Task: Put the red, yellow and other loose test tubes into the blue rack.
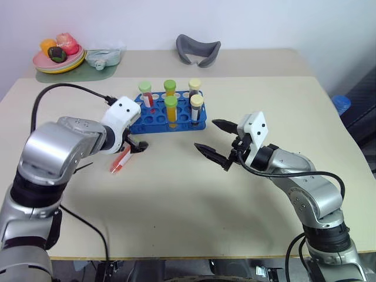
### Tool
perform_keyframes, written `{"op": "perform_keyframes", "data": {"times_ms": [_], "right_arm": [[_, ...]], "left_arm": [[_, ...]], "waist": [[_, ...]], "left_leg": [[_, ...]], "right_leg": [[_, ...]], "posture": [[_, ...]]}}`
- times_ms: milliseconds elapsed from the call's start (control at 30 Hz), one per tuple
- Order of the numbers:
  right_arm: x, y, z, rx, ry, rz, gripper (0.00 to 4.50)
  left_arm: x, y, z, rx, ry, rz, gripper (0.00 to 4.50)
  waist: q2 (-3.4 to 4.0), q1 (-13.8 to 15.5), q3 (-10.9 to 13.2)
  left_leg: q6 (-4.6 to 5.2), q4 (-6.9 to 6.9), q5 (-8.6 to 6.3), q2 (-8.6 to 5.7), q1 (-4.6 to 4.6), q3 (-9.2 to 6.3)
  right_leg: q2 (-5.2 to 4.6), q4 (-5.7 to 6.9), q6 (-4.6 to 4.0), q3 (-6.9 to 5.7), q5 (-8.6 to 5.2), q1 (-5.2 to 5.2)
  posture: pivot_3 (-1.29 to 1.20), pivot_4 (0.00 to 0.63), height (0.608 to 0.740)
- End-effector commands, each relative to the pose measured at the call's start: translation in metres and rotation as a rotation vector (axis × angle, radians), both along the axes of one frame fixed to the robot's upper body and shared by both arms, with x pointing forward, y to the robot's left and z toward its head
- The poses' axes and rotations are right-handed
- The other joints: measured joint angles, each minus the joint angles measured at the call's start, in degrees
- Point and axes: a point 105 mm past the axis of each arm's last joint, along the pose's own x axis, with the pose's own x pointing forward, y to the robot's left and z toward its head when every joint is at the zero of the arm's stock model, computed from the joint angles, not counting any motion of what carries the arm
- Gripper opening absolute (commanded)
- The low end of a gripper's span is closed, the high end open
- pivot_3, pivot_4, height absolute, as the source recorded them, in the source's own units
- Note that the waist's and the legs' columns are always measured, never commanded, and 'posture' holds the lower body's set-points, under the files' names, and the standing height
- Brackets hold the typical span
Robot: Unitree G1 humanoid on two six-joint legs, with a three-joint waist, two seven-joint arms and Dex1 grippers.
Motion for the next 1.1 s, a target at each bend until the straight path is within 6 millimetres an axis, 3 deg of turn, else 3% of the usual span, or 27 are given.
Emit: {"op": "perform_keyframes", "data": {"times_ms": [33, 367, 700, 800, 967, 1000, 1100], "right_arm": [[-0.001, 0.005, 0.011, 0.007, -0.059, 0.029, 4.5], [-0.007, 0.006, 0.008, 0.013, -0.063, 0.016, 4.5], [-0.01, 0.008, 0.006, 0.02, -0.06, 0.005, 4.5], [-0.01, 0.008, 0.006, 0.019, -0.059, 0.008, 4.5], [-0.01, 0.009, 0.006, 0.017, -0.059, 0.016, 4.5], [-0.01, 0.009, 0.006, 0.017, -0.059, 0.019, 4.5], [-0.01, 0.009, 0.006, 0.016, -0.06, 0.022, 4.5]], "left_arm": [[0.006, 0.011, -0.001, 0.026, 0.101, 0.037, 4.45], [0.014, 0.005, -0.024, 0.094, 0.316, 0.047, 4.45], [0.021, 0.01, -0.036, 0.095, 0.394, 0.123, 4.45], [0.025, 0.016, -0.035, 0.107, 0.376, 0.167, 3.64], [0.026, 0.018, -0.034, 0.096, 0.367, 0.182, 1.06], [0.025, 0.019, -0.032, 0.093, 0.359, 0.181, 0.76], [0.023, 0.024, -0.029, 0.063, 0.359, 0.195, 0.75]], "waist": [[0.01, 0.0, 0.0], [0.01, 0.4, 0.0], [0.03, 0.3, 0.0], [0.06, 0.2, 0.0], [0.06, 0.2, 0.0], [0.06, 0.3, 0.0], [0.06, 0.1, 0.0]], "left_leg": [[-0.01, 0.01, 0.0, 0.0, -0.01, 0.0], [-0.01, 0.0, 0.0, -0.01, -0.09, 0.03], [0.0, 0.03, 0.0, -0.01, -0.07, 0.03], [0.0, 0.02, 0.0, -0.01, -0.03, 0.03], [0.0, 0.02, 0.0, -0.01, -0.03, 0.04], [0.0, 0.02, 0.0, -0.01, -0.03, 0.04], [0.0, 0.02, 0.0, -0.01, -0.03, 0.04]], "right_leg": [[0.0, 0.02, 0.0, 0.0, 0.0, -0.02], [-0.02, -0.07, 0.0, 0.01, 0.0, -0.05], [-0.02, 0.0, 0.0, 0.02, 0.0, -0.06], [-0.02, 0.02, 0.0, 0.02, 0.0, -0.05], [-0.02, 0.02, 0.0, 0.03, 0.0, -0.04], [-0.02, 0.02, 0.0, 0.03, 0.0, -0.04], [-0.02, 0.02, 0.0, 0.03, 0.0, -0.05]], "posture": [[0.0, 0.15, 0.74], [0.0, 0.15, 0.74], [0.0, 0.15, 0.74], [0.0, 0.15, 0.74], [0.0, 0.15, 0.74], [0.0, 0.15, 0.74], [0.0, 0.15, 0.74]]}}
